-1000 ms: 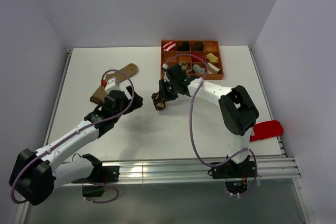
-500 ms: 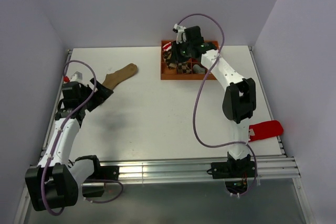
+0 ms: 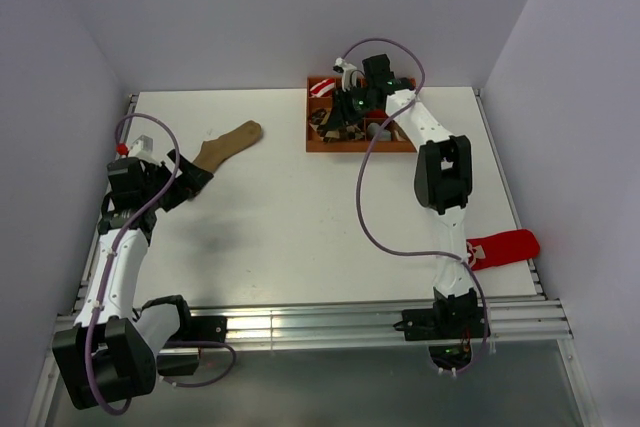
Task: Roll the socks
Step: Place the sock in the storage box.
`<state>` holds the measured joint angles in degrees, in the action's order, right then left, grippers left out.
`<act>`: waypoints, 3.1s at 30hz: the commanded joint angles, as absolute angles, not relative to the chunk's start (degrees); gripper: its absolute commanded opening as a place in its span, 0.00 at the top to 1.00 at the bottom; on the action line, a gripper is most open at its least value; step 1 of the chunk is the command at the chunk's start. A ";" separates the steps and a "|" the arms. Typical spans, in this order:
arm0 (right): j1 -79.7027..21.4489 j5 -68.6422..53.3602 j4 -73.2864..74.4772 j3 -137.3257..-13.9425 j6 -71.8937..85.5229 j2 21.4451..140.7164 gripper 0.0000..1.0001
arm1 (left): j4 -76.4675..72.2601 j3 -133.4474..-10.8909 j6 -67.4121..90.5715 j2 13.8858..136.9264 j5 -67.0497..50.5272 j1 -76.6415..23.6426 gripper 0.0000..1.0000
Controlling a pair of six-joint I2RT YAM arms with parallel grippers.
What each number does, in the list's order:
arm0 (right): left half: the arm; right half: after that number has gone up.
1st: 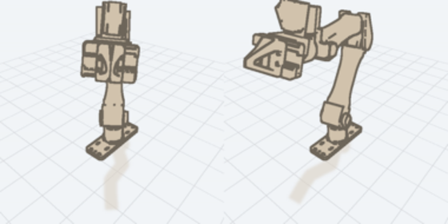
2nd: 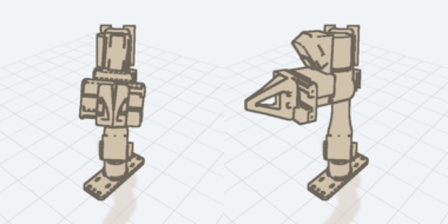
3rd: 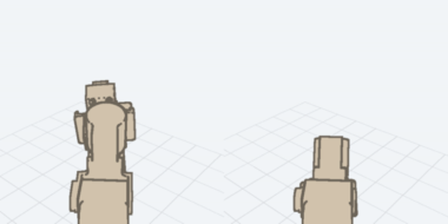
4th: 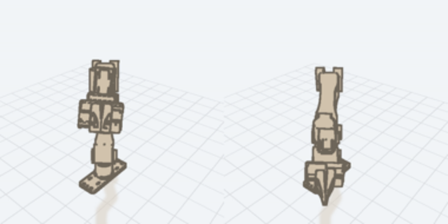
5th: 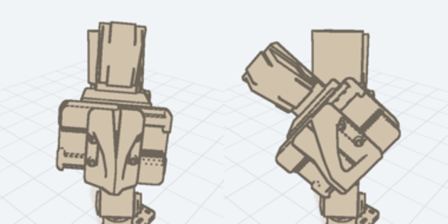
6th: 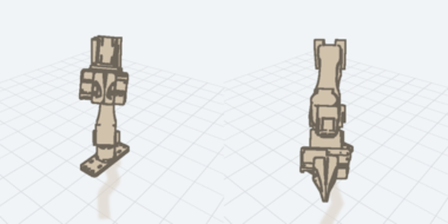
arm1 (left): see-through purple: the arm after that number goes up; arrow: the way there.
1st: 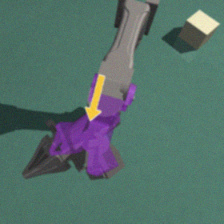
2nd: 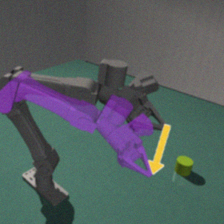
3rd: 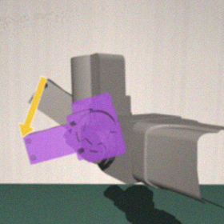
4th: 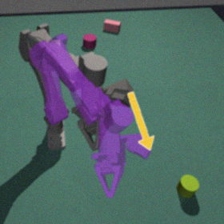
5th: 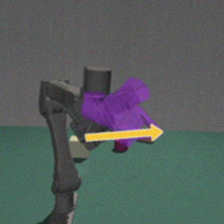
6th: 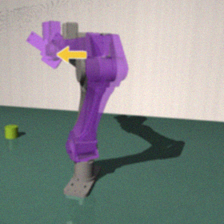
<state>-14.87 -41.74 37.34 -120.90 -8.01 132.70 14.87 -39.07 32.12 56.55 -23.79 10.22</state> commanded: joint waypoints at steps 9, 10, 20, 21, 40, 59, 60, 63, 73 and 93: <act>-14.24 -38.32 34.80 -131.91 -6.77 140.97 1.00 | 14.76 -38.85 29.88 56.25 -24.08 10.81 0.08; -14.15 -37.36 34.54 -132.27 -6.33 141.06 1.00 | 14.77 -38.85 29.97 56.16 -24.17 10.81 0.08; -17.48 -24.37 40.34 -133.41 -8.52 141.24 1.00 | 15.03 -38.59 29.79 55.72 -23.38 10.81 0.08; -18.01 -22.95 40.86 -133.68 -8.96 141.76 1.00 | 14.94 -38.67 29.71 55.46 -23.38 10.81 0.08; -23.99 -7.74 48.60 -134.47 -17.92 144.67 1.00 | 15.38 -38.23 29.62 53.26 -23.29 10.81 0.08; -30.41 3.96 48.25 -130.08 -26.46 146.25 0.74 | 15.91 -38.32 29.00 52.47 -23.55 10.81 0.08; -30.41 3.52 47.99 -129.82 -26.37 146.08 0.67 | 15.91 -38.23 29.00 52.38 -23.47 10.81 0.08; -29.88 1.85 46.50 -128.59 -25.67 144.41 0.55 | 15.82 -38.32 29.00 52.56 -23.64 10.81 0.08; -26.72 -10.37 37.62 -121.29 -22.33 133.95 0.42 | 16.00 -38.23 28.74 52.38 -23.47 10.81 0.08; -24.17 -18.72 35.77 -118.65 -18.19 127.71 0.43 | 16.08 -38.32 28.65 51.86 -23.20 10.81 0.08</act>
<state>-25.41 -15.92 36.53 -119.44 -19.90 131.94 17.06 -38.59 30.59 53.32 -23.11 10.55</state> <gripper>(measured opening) 0.577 0.919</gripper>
